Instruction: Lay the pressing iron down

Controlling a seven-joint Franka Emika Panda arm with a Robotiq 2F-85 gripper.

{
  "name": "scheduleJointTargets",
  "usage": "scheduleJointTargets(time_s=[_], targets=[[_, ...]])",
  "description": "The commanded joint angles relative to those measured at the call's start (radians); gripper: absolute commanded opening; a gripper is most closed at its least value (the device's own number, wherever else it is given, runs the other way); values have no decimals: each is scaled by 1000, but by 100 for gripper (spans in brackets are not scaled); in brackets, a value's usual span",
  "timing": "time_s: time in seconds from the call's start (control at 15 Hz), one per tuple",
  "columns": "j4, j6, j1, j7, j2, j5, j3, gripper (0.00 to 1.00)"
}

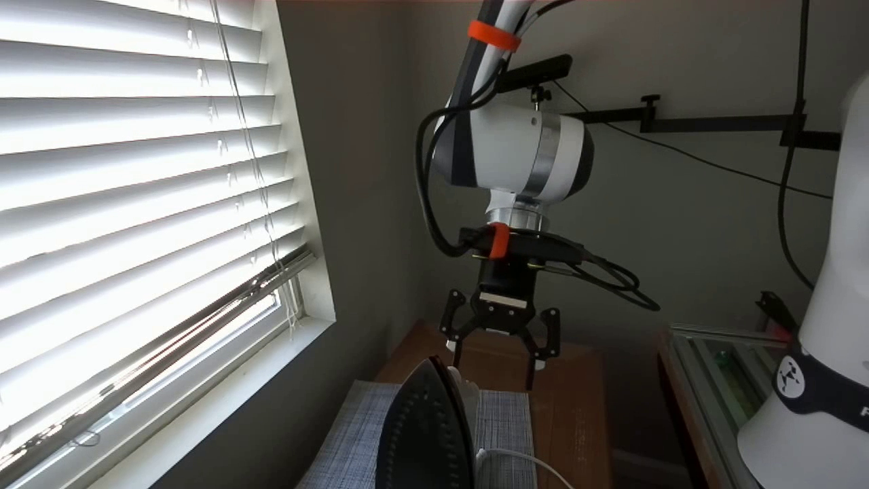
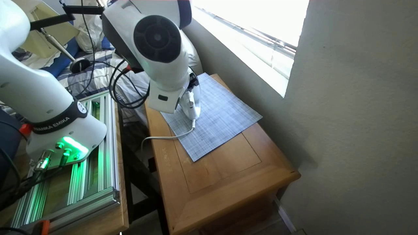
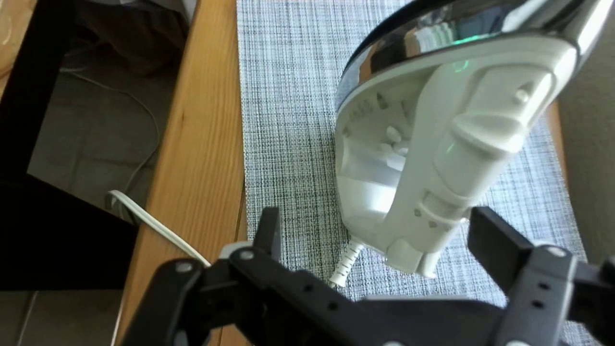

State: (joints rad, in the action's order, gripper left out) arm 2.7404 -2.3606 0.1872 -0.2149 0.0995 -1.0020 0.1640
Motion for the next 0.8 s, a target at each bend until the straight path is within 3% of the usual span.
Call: scheduleJointTargets(time_s=[0.0,0.73], targets=[[-38,8,13,75,61,-114,13,100],[-135,156,30,102,243,-244,25,100]])
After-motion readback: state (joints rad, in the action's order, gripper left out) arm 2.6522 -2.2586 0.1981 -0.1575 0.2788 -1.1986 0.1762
